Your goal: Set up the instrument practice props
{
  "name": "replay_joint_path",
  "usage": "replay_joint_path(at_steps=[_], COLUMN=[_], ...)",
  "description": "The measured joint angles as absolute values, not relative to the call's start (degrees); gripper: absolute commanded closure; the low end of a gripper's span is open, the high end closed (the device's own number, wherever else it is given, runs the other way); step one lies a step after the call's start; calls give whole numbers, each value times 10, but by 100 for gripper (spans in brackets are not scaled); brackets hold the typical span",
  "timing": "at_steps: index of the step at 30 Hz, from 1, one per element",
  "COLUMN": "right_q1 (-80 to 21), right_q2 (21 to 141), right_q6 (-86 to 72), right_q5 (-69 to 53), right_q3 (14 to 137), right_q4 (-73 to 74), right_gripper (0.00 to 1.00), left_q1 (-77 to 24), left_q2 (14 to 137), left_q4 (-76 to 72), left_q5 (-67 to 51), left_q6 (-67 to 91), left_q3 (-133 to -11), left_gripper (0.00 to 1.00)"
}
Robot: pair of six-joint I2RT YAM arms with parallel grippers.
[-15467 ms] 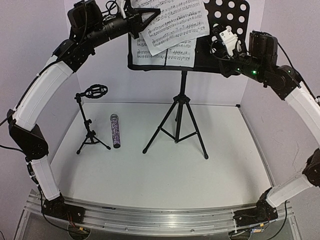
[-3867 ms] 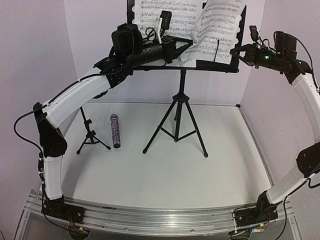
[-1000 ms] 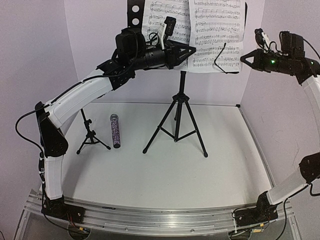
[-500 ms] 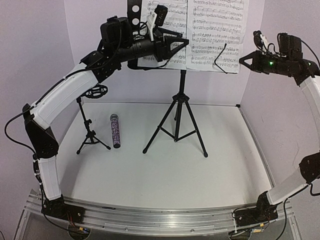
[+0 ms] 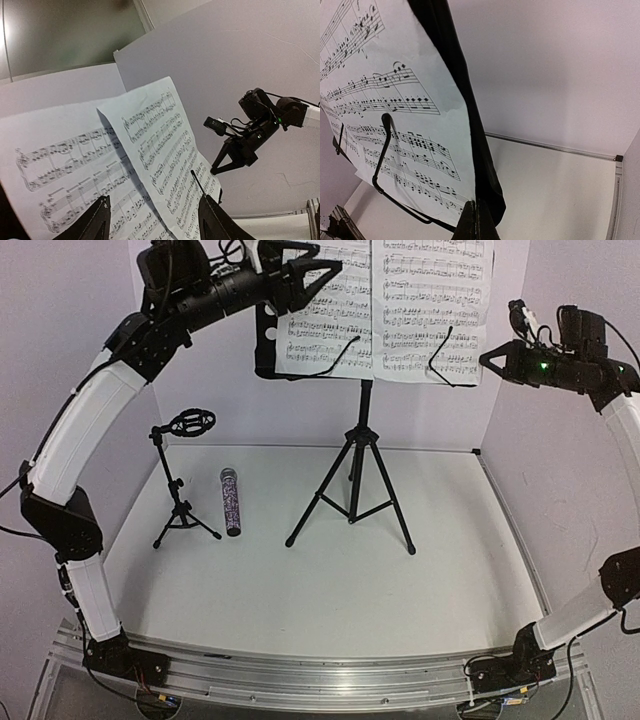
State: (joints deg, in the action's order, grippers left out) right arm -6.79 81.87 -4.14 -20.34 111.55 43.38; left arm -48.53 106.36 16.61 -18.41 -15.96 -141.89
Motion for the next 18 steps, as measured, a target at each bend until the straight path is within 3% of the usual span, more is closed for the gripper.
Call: replay_joint_path(at_steps=[6, 18], right_q1=[-68, -68], right_q2=[819, 819], right_q6=[-43, -46], right_q5=[-203, -203], right_q3=[1115, 1115], right_q4=[434, 433], right_gripper=[100, 100], left_q1=[-483, -417], left_q2=[1025, 1033], left_q4=[162, 42], left_q5=[-125, -139], left_q6=[-209, -240], left_q3=[-1429, -1445], left_gripper=[32, 33])
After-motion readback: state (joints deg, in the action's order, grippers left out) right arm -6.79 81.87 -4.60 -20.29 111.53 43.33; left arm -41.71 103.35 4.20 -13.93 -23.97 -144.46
